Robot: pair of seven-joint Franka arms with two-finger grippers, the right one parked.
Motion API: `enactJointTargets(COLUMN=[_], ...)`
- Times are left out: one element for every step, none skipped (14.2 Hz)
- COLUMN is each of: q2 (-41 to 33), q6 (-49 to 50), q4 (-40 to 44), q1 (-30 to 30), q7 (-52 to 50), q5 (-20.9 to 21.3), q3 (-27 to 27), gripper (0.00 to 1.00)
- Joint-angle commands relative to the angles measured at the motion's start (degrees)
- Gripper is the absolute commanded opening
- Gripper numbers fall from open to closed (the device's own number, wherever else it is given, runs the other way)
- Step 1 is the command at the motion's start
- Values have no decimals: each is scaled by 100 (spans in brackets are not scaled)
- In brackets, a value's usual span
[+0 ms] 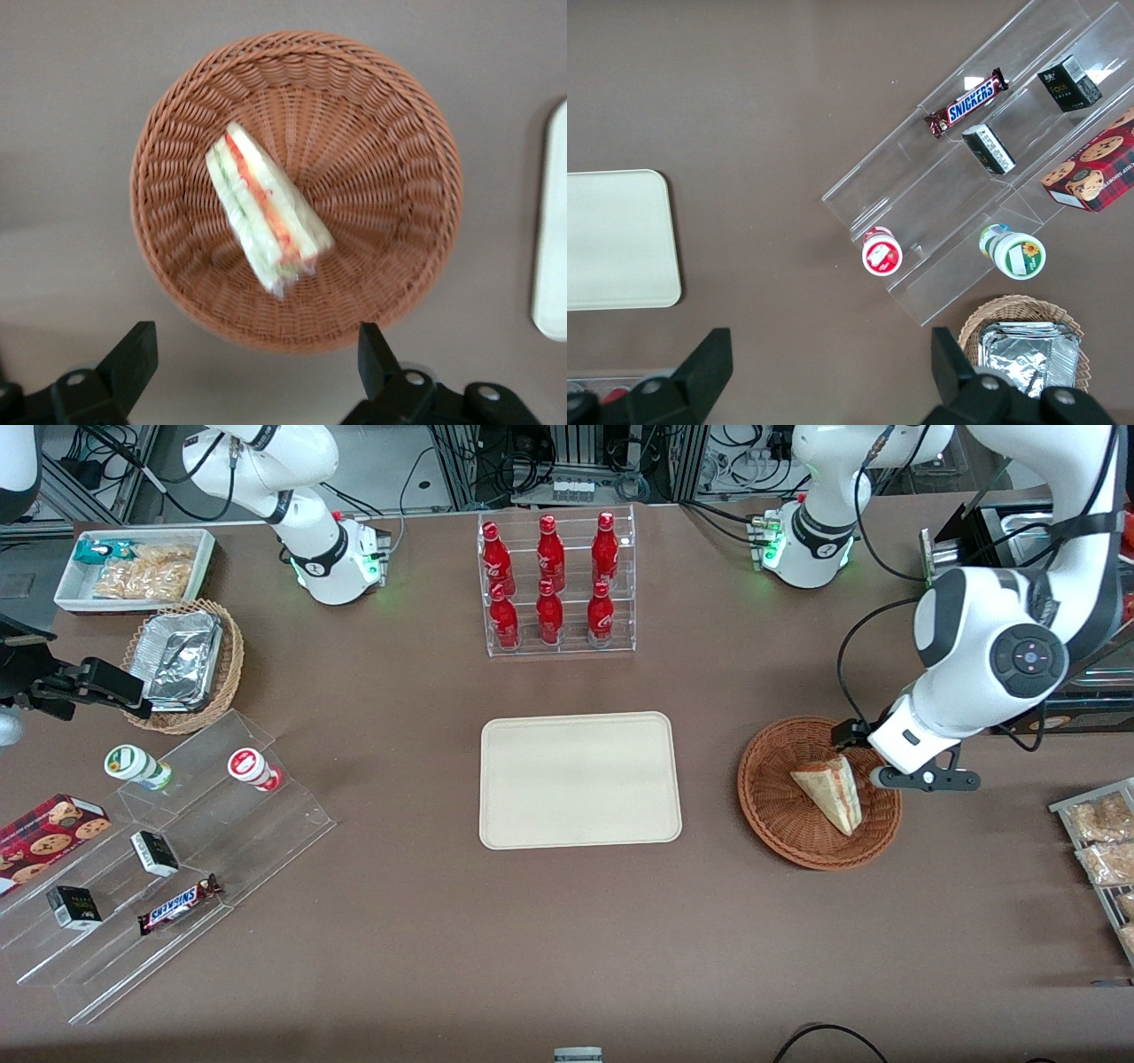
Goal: Place sandwich from basket to tray
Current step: 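Lower the left gripper and close it on the wrapped sandwich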
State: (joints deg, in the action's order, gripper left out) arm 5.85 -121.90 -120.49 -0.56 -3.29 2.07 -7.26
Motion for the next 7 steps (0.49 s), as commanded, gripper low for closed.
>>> enactJointTargets(q2=[-260,-234,-198,-181,-154,-102,-67], q6=[-1184,-1231,-1266,-1284,-1319,-1389,-1537], q4=[-904,-932,-941,-941,-933,-933,-933], q1=[-242,-243,-243,-234,-234,-234,-225], q7=[-75,-388,-827,-1318,-1689,-2023,-2409], q5=[-22,-40,-40,-40,-49,-110,-346], q3=[-56,-65,-56,-65,-65,-65,-65], gripper=[100,100,100,100,100,100,100])
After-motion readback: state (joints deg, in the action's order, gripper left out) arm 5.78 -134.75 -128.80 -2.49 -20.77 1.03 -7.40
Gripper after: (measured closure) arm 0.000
